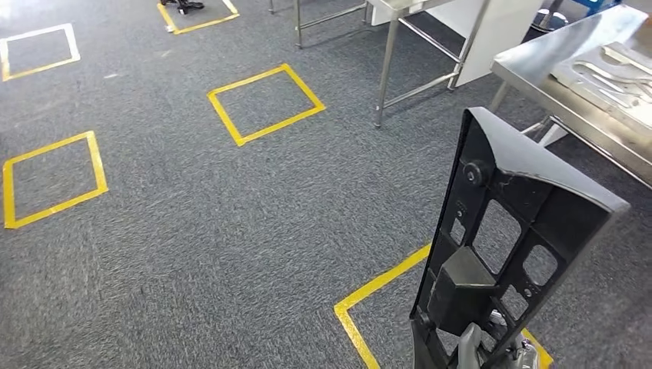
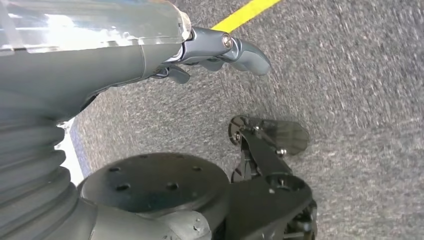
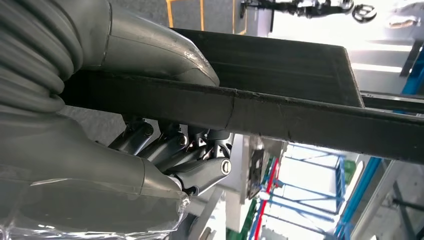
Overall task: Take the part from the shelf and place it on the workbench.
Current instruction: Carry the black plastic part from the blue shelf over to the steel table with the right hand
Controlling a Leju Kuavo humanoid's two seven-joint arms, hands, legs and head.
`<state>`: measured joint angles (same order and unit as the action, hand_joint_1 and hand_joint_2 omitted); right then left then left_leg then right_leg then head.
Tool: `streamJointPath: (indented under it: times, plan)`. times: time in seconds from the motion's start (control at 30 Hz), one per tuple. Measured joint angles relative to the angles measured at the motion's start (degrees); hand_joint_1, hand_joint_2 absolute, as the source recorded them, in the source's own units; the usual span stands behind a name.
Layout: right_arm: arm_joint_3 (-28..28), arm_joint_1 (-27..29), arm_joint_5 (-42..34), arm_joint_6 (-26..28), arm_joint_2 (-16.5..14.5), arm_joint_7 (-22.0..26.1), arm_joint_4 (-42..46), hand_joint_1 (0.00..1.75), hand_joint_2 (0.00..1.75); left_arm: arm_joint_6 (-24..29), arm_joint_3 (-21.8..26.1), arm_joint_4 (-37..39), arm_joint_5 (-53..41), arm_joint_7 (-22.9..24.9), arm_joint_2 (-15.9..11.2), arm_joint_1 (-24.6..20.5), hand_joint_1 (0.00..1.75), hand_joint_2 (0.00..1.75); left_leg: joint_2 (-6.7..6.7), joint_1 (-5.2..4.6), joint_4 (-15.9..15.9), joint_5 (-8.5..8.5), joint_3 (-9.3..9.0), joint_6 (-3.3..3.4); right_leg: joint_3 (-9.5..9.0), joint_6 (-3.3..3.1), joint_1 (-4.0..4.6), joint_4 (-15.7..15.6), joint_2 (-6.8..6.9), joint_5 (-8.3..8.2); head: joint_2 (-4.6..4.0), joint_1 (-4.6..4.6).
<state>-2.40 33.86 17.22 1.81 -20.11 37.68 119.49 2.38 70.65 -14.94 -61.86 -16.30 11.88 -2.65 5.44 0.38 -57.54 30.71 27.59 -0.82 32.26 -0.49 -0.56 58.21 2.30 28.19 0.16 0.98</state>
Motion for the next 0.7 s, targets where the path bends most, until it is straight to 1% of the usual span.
streamJointPath:
  times: [0.03,0.07,0.1,0.13,0.17,0.2,0.23,0.27,0.3,0.33,0.37,0.4,0.43,0.47,0.5,0.53,0.57,0.6,0.63,0.67,0.7]
  plan:
    - [0.07,-0.01,0.0,0.0,-0.01,0.0,-0.01,1.75,1.75,0.01,0.03,-0.02,0.0,-0.01,-0.02,-0.02,0.0,1.75,-1.15,0.13,-1.39,1.07,0.44,-0.23,-0.08,-0.37,-0.17,-0.18,-0.6,-0.13,0.0,-0.13]
    - [0.17,-0.03,0.0,0.0,-0.02,0.0,-0.02,1.75,1.75,0.02,0.07,-0.03,0.0,-0.01,-0.04,0.01,0.0,1.75,-2.63,0.26,-4.06,2.72,1.57,-0.42,-0.16,-0.71,-0.31,-0.3,-1.2,-0.23,0.0,-0.3]
    - [0.29,-0.07,0.0,0.0,-0.03,0.0,-0.05,1.75,1.75,0.02,0.15,-0.03,0.01,-0.01,-0.06,0.08,0.0,1.75,-3.97,0.29,-7.87,4.68,3.34,-0.51,-0.13,-0.91,-0.26,-0.29,-1.84,-0.23,0.0,-0.43]
    - [0.4,-0.1,0.0,0.0,-0.04,0.0,-0.1,1.75,1.75,0.02,0.25,-0.03,0.02,-0.01,-0.09,0.14,0.0,1.75,-4.6,0.32,-11.97,6.38,5.34,-0.56,-0.12,-1.05,-0.19,-0.24,-2.54,-0.21,0.0,-0.49]
    - [0.5,-0.1,0.0,0.0,-0.04,0.0,-0.16,1.75,1.75,0.03,0.37,-0.03,0.03,-0.01,-0.12,0.18,0.0,1.75,-4.9,0.32,-15.18,7.23,7.02,-0.59,-0.13,-1.12,-0.12,-0.17,-3.32,-0.17,0.0,-0.49]
    - [0.6,-0.09,0.0,0.0,-0.04,0.0,-0.23,1.75,1.75,0.03,0.46,-0.04,0.03,-0.01,-0.15,0.18,0.0,1.75,-5.04,0.32,-16.45,6.86,7.89,-0.59,-0.16,-1.13,-0.08,-0.05,-4.16,-0.12,0.0,-0.49]
    - [0.7,-0.09,0.0,0.0,-0.04,0.0,-0.3,1.75,1.75,0.02,0.52,-0.04,0.03,-0.01,-0.19,0.18,0.0,1.75,-5.17,0.33,-15.36,5.29,7.7,-0.52,-0.21,-1.11,-0.08,0.11,-4.98,-0.04,0.01,-0.49]
    - [0.82,-0.1,0.03,-0.01,-0.04,0.0,-0.35,1.75,1.75,-0.02,0.59,-0.05,0.05,-0.01,-0.26,0.19,0.0,1.75,-5.62,0.37,-12.24,2.89,6.61,-0.42,-0.25,-1.02,-0.11,0.3,-5.8,0.08,0.0,-0.49]
    - [0.98,-0.17,0.19,0.09,-0.04,0.0,-0.43,1.75,1.75,-0.12,0.72,-0.05,0.16,-0.01,-0.37,0.23,0.0,1.75,-6.79,0.47,-8.49,0.8,5.2,-0.25,-0.24,-0.89,-0.15,0.5,-6.55,0.2,0.01,-0.49]
    - [1.27,-0.38,0.52,0.44,-0.04,-0.01,-0.6,1.75,1.75,-0.35,0.91,-0.05,0.34,-0.03,-0.55,0.29,0.0,1.75,-8.0,0.58,-4.99,-0.63,3.92,-0.12,-0.09,-0.68,-0.11,0.79,-7.32,0.31,0.0,-0.49]
    - [1.78,-0.82,0.92,1.3,-0.01,-0.05,-0.92,1.75,1.75,-0.72,1.16,-0.05,0.63,-0.05,-0.78,0.33,0.0,1.75,-9.01,0.63,-2.67,-1.31,3.12,0.02,0.15,-0.38,-0.12,0.97,-7.98,0.31,0.0,-0.5]
    - [2.66,-1.52,1.29,2.89,0.15,-0.13,-1.5,1.75,1.75,-1.17,1.45,-0.05,0.96,-0.05,-1.07,0.33,0.0,1.75,-9.57,0.63,-1.64,-1.25,2.84,0.16,0.42,-0.04,-0.13,1.04,-8.6,0.21,0.0,-0.51]
    - [4.02,-2.52,1.43,5.14,0.59,-0.28,-2.41,1.75,1.75,-1.66,1.78,-0.05,1.3,-0.05,-1.38,0.25,0.0,1.75,-9.24,0.53,-1.28,-1.22,2.73,0.34,0.66,0.36,-0.13,1.0,-9.24,0.02,0.0,-0.52]
    - [5.71,-3.84,1.25,7.76,1.35,-0.5,-3.56,1.75,1.75,-2.13,2.14,-0.05,1.61,-0.04,-1.68,0.13,0.0,1.75,-8.61,0.56,-1.15,-1.38,2.71,0.7,0.83,0.74,-0.18,0.83,-9.63,-0.18,0.01,-0.54]
    - [7.7,-5.34,0.86,10.46,2.44,-0.79,-4.97,1.75,1.75,-2.55,2.52,-0.06,1.91,-0.04,-2.01,0.0,0.0,1.75,-7.94,0.62,-0.83,-1.61,2.56,1.1,0.98,1.04,-0.14,0.95,-9.06,-0.09,0.01,-0.48]
    - [9.75,-7.03,0.39,12.77,3.69,-1.11,-6.46,1.75,1.75,-2.88,2.93,-0.07,2.18,-0.04,-2.33,-0.1,0.0,1.75,-7.2,0.7,-0.49,-1.87,2.41,1.57,1.45,1.32,-0.07,1.83,-7.73,0.56,0.0,-0.27]
    - [11.77,-8.74,-0.06,14.52,4.9,-1.44,-7.9,1.75,1.75,-3.1,3.35,-0.07,2.39,-0.05,-2.63,-0.14,0.0,1.75,-6.41,0.78,-0.17,-2.08,2.37,1.94,2.45,1.55,-0.04,3.92,-5.98,1.87,0.0,-0.1]
    - [13.62,-10.16,-0.38,15.74,5.94,-1.74,-9.19,1.75,1.75,-3.24,3.73,-0.08,2.58,-0.08,-2.95,-0.12,0.0,1.75,-5.66,0.67,-0.05,-2.15,2.36,2.14,3.92,1.75,-0.07,7.09,-4.18,3.64,-0.01,0.1]
    - [15.2,-11.27,-0.62,16.48,6.81,-1.97,-10.21,1.75,1.75,-3.29,4.08,-0.08,2.67,-0.13,-3.18,-0.07,0.0,1.75,-4.87,0.57,-0.03,-2.15,2.4,2.27,5.71,1.94,-0.15,10.88,-3.19,5.44,-0.01,0.22]
    - [16.52,-11.91,-0.83,17.1,7.59,-2.17,-10.98,1.75,1.75,-3.33,4.35,-0.08,2.64,-0.27,-3.38,-0.01,0.0,1.75,-4.13,0.48,-0.04,-2.09,2.42,2.31,7.27,2.1,-0.26,14.15,-2.77,6.59,-0.01,0.22]
    - [17.46,-12.16,-1.07,17.67,8.31,-2.33,-11.43,1.75,1.75,-3.36,4.51,-0.08,2.46,-0.48,-3.5,0.04,0.0,1.75,-3.46,0.42,-0.06,-2.01,2.39,2.34,8.04,2.21,-0.34,15.85,-2.59,6.74,0.0,0.22]
